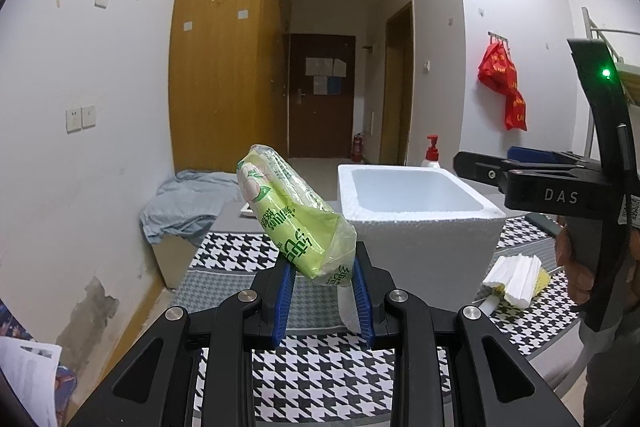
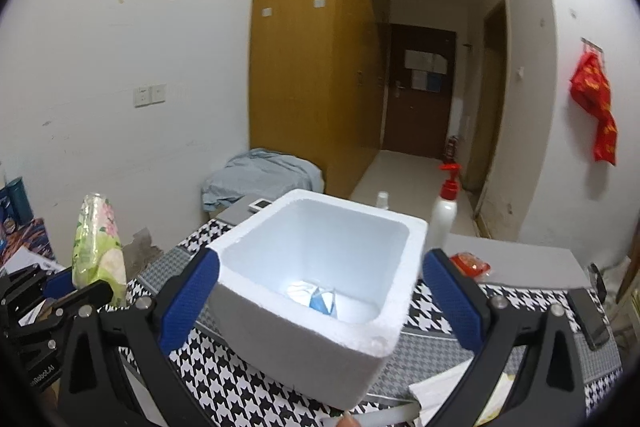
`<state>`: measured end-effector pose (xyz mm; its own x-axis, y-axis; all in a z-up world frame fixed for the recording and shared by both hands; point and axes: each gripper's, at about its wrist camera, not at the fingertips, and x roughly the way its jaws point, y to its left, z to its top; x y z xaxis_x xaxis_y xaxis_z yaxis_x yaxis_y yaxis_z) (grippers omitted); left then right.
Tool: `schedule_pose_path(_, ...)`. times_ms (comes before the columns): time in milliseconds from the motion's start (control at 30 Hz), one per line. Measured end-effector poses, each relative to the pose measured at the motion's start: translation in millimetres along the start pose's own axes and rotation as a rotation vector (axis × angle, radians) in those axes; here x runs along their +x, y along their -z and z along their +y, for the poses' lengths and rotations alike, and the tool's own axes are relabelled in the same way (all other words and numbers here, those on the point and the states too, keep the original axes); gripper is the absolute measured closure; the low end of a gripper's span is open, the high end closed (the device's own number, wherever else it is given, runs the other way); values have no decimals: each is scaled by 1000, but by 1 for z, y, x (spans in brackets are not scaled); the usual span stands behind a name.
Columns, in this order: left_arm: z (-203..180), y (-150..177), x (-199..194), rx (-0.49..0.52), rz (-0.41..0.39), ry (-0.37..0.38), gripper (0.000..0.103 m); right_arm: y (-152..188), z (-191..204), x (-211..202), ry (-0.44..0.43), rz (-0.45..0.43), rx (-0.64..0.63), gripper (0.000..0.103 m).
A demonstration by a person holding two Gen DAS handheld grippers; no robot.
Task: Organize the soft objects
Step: 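Open the right tool to drop the blue mask into the foam box, then lower the green wipes packet into the foam box and open the left tool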
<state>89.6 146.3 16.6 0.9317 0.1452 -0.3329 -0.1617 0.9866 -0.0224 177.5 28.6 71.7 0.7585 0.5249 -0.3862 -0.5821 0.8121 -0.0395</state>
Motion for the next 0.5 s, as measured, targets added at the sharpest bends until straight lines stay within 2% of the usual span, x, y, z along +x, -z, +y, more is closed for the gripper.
schedule_pose_path(100,0,-5,0,9,-16,-3,74,3,-4,-8,63,-31,36,0)
schedule_pose_path(233,-2,-14,0,26,-43,0,74,6,-10,-10,75,-42,70,0)
schedule_pose_path(367,-5,-20,2,41,-57,12,74,11,-10,-18,36,-81,62,0)
schedule_pose_path(433,-8,-23,4,55,-60,17,74,13,-6,-19,33,-46,10,0)
schedule_pose_path(500,-10,-27,6,63,-64,32,74,14,-3,-19,-14,-19,-25,0)
